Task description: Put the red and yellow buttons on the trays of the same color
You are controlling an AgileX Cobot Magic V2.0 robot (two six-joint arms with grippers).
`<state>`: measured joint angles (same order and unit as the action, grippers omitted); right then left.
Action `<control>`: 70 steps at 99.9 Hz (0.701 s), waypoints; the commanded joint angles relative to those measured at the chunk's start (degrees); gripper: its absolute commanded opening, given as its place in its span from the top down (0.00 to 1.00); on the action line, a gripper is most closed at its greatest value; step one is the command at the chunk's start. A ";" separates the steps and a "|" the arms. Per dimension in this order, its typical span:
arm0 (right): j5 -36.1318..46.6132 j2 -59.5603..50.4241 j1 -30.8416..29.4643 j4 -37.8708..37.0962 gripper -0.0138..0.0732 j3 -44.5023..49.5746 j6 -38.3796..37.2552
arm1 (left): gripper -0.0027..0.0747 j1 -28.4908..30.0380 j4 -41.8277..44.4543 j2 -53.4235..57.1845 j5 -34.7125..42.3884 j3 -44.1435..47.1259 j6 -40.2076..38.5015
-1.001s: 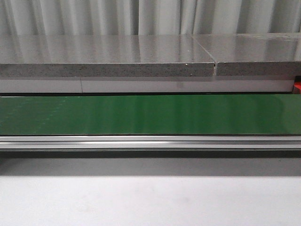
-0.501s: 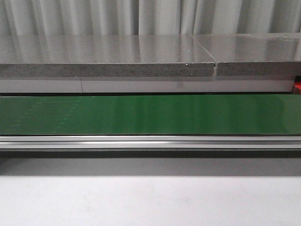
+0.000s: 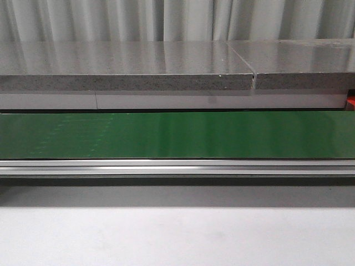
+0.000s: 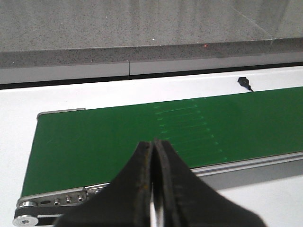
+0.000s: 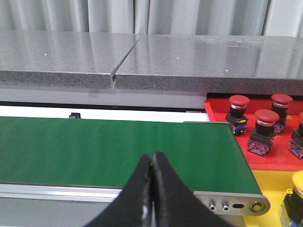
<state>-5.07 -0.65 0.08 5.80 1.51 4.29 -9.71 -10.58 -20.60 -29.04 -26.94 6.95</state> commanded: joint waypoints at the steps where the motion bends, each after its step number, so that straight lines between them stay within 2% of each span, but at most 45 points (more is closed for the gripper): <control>1: 5.07 -1.05 0.03 -0.66 0.92 -0.80 0.08 | 0.99 -0.41 -0.83 -0.32 4.05 -1.57 -0.01; 45: 5.07 -1.05 0.03 -0.66 0.92 -0.80 0.08 | 0.99 -0.41 0.11 -0.32 4.40 -1.43 -0.01; 56: 5.07 -1.05 0.03 -0.66 0.92 -0.80 0.08 | 0.99 -0.41 4.15 0.16 8.82 -0.87 -0.01; 70: 5.07 -1.05 0.03 -0.66 0.92 -0.80 0.08 | 0.99 -0.41 4.76 2.62 17.82 3.96 -0.12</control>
<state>-5.07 -0.65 0.08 5.80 1.51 4.18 -9.71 -6.15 -18.90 -20.89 -24.21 6.95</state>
